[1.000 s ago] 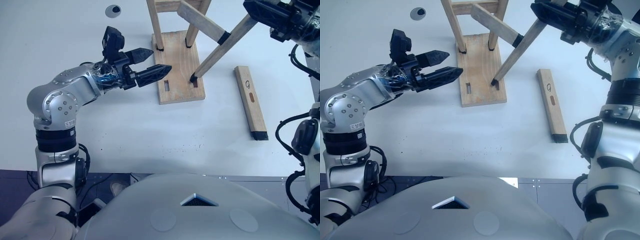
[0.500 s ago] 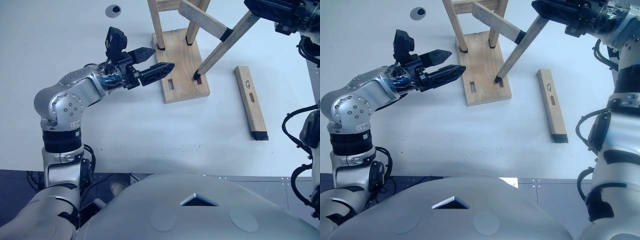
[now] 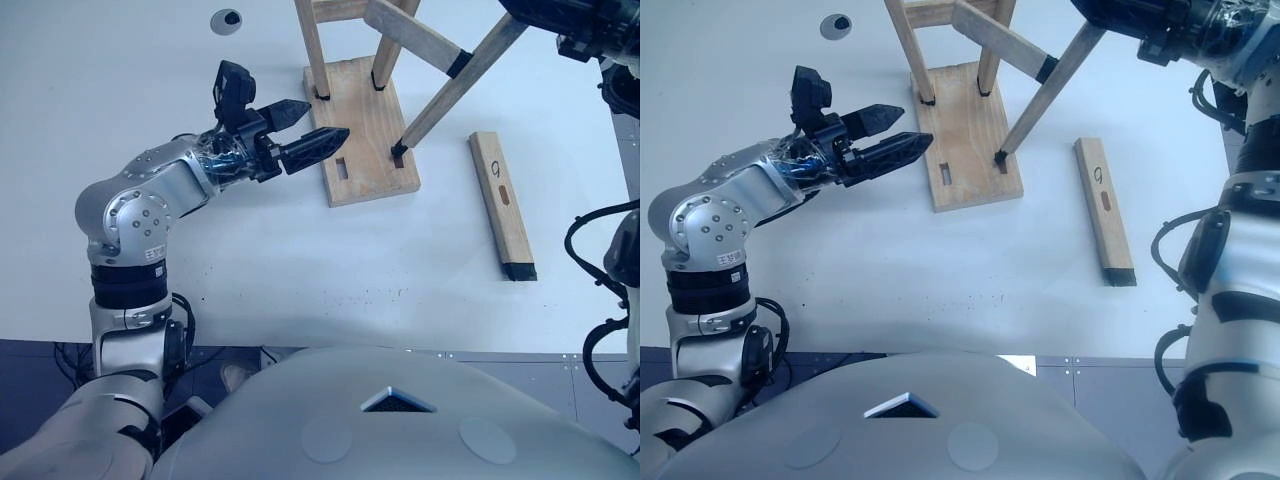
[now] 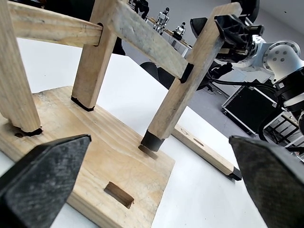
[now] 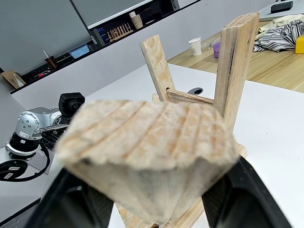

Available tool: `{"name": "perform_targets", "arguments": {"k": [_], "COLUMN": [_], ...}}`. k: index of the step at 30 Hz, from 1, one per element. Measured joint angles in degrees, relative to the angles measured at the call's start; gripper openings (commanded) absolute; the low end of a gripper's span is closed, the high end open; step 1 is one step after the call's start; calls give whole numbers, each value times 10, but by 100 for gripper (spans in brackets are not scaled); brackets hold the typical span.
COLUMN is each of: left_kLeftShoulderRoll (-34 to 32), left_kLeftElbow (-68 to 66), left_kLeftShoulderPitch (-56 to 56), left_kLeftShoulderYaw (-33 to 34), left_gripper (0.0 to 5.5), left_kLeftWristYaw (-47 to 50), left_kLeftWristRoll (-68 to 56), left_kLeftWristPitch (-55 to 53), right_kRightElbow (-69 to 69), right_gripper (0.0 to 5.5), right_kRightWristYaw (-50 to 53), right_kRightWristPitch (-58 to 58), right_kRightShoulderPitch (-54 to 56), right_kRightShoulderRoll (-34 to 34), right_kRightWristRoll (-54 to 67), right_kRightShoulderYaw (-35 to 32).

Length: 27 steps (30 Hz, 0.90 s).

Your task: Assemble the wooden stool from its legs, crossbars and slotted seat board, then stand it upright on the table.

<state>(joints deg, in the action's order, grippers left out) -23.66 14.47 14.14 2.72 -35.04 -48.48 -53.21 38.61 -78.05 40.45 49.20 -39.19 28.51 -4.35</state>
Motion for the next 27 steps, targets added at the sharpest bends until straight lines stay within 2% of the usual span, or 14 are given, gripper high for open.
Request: {"name": "perform_targets", "arguments": {"k": [15,21,27], "left_kLeftShoulderRoll": [7,13,17], "left_kLeftElbow": [0,1,3], "left_kLeftShoulderPitch": [-5,-6,-7], "left_kLeftShoulderYaw": [5,5,-1], "left_gripper": [540,540,540], "left_kLeftWristYaw": [3,7,8], "left_kLeftWristRoll": [0,0,0], "left_kLeftWristPitch": [9,9,9], "right_kRightElbow": [-4,6,25], "right_gripper": [207,207,206], "right_kRightWristYaw": [-24,-85,-144], "right_kRightWristPitch": [-29,-51,-84], "right_kRightShoulderPitch": [-6,35,85], "right_kRightShoulderRoll": [-1,-27,-69], "right_kRightWristRoll": [-18,-61,-103], "right_kRightShoulderYaw": [25,92,204]}}
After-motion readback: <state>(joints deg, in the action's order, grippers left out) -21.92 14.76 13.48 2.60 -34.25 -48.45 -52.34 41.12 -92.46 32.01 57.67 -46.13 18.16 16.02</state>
